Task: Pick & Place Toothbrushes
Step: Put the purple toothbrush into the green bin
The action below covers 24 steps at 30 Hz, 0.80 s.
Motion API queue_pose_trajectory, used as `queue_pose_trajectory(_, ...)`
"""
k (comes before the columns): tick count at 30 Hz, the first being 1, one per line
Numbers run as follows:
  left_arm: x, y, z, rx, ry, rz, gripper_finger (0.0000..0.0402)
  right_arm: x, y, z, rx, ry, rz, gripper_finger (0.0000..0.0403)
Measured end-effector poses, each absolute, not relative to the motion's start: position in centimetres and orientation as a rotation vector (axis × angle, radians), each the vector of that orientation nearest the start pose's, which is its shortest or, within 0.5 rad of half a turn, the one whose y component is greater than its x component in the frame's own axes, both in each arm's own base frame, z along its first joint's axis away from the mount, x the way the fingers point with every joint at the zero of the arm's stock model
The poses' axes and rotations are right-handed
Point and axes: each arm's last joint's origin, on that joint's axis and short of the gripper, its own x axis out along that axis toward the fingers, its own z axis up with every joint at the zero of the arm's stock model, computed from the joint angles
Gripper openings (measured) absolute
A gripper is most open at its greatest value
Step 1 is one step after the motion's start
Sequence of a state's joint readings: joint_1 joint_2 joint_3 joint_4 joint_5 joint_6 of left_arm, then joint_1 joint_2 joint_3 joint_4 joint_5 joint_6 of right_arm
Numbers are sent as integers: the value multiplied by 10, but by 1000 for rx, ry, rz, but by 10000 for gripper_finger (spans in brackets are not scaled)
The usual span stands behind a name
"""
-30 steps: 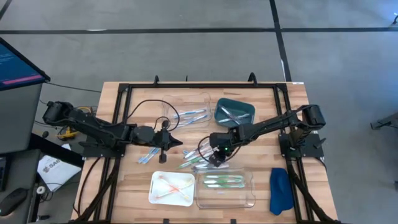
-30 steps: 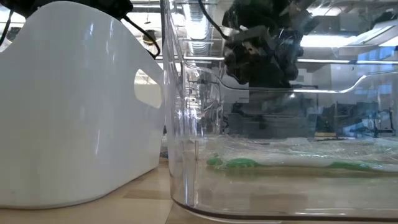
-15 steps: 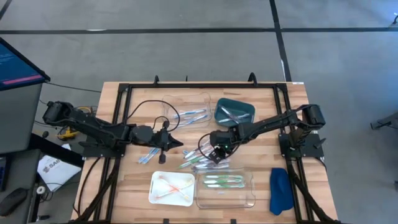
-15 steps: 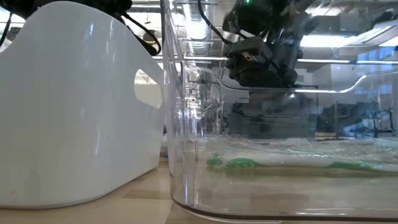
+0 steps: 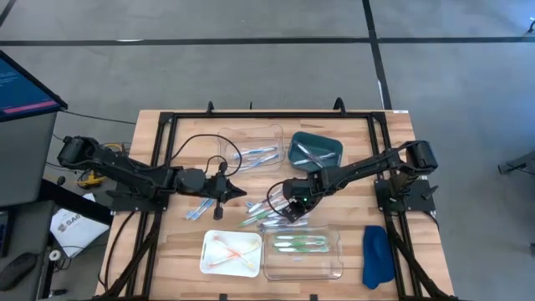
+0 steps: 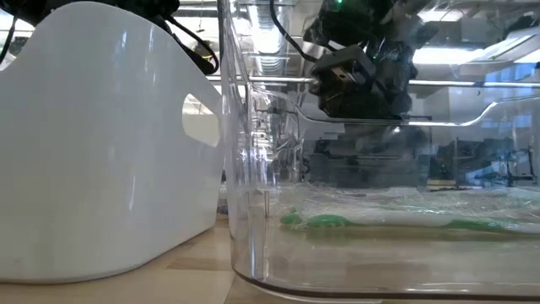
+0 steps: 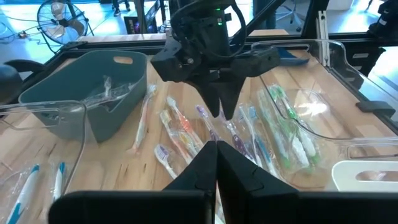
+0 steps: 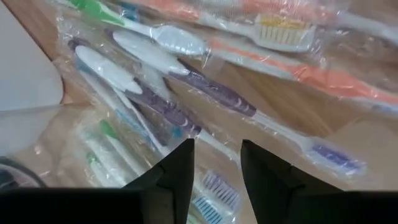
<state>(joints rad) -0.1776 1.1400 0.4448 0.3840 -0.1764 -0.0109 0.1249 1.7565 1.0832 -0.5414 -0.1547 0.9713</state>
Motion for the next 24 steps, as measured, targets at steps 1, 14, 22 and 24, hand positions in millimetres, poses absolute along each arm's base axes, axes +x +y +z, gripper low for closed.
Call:
queue_pose_trajectory(1,225,-35,203,44,306,1,1,328,46,167,866,1240,-361,124)
queue_pose_trajectory(14,225,-35,203,44,305,1,1,326,44,167,1016,1324,-327,124)
queue_pose_trajectory(22,225,-35,203,43,304,1,1,325,42,166,1033,1316,-367,124)
queue_pose_trajectory(24,225,-35,203,43,304,1,1,325,39,166,1042,1315,-381,124)
